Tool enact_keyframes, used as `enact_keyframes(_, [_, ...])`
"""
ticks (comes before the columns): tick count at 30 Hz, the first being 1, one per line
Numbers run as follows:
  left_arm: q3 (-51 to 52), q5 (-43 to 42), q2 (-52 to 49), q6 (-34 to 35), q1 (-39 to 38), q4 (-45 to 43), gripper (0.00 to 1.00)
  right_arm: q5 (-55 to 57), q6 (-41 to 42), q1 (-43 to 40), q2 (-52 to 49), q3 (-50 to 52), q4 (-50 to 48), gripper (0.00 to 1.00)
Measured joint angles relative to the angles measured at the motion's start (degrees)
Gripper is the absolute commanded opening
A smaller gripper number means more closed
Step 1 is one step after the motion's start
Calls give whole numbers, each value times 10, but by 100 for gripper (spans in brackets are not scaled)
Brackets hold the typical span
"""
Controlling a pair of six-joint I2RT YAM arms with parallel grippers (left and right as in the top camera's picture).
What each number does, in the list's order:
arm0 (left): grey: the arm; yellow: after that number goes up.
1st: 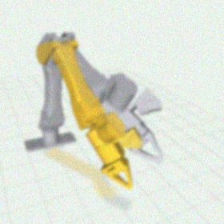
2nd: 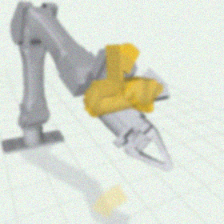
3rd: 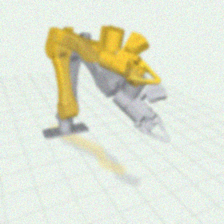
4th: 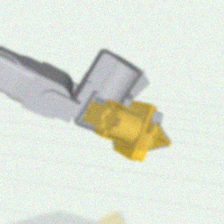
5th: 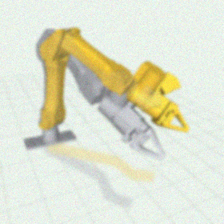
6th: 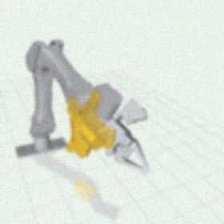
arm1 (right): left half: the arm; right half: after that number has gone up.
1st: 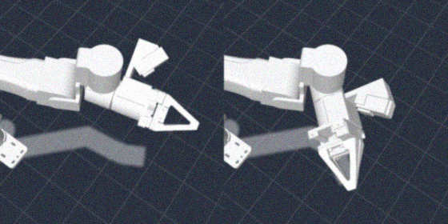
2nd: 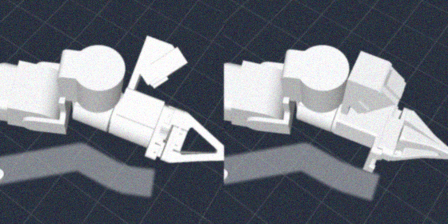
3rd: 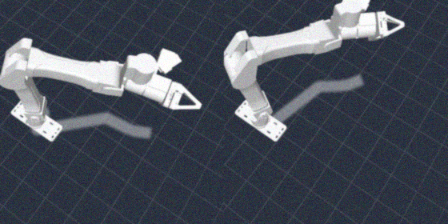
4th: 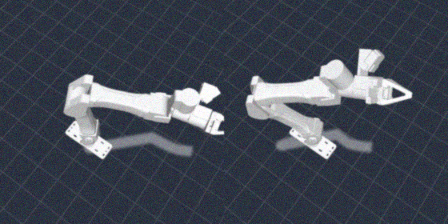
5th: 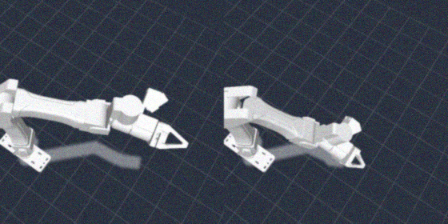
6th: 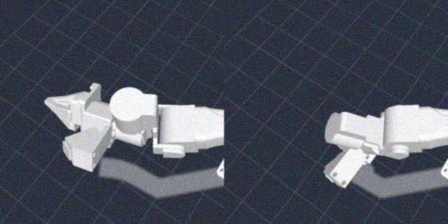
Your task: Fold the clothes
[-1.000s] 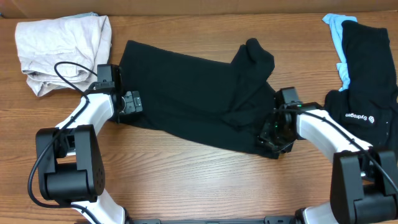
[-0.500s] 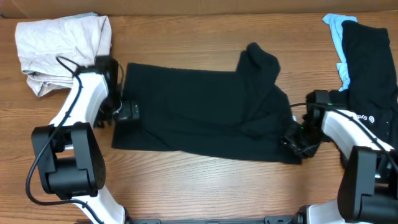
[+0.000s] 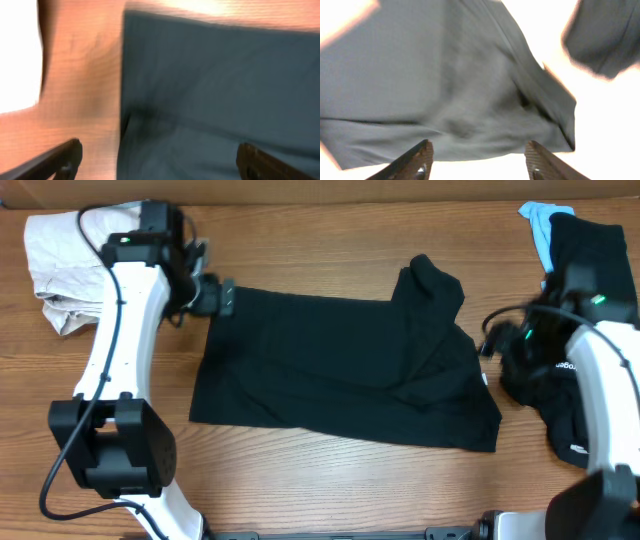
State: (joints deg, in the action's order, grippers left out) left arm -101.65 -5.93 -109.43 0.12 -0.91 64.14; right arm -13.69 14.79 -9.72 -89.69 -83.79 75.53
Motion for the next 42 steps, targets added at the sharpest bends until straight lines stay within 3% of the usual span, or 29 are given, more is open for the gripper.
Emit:
enact_keyframes(3, [-5,-2,-1,-16,-17,-85,100,2,-14,5,5,-111,-2,69])
enact_keyframes(7, [-40,-4,-23,-24,-16,-143,100,4,-25,5,6,-176,-33,69])
enact_keyframes(17, [-126,0,-212,-62,-8,-164,100,20,-44,28,-40,-179,-59,69])
enact_keyframes(29, [-133,1,-285,-95,-8,-179,97,56,-45,64,-48,-179,-62,68])
enact_keyframes(31, [-134,5,-298,-98,-8,-172,83,58,-46,65,-48,-179,-64,68])
enact_keyframes(33, [-139,5,-301,-102,-8,-170,57,63,-45,65,-48,-179,-69,65])
enact_keyframes(37, [-140,7,-302,-100,-8,-165,33,67,-46,65,-49,-179,-83,63])
enact_keyframes(40, [-140,7,-302,-102,-8,-158,6,68,-46,65,-52,-179,-107,61])
enact_keyframes(42, [-141,5,-302,-98,-8,-150,4,69,-46,65,-59,-179,-127,59])
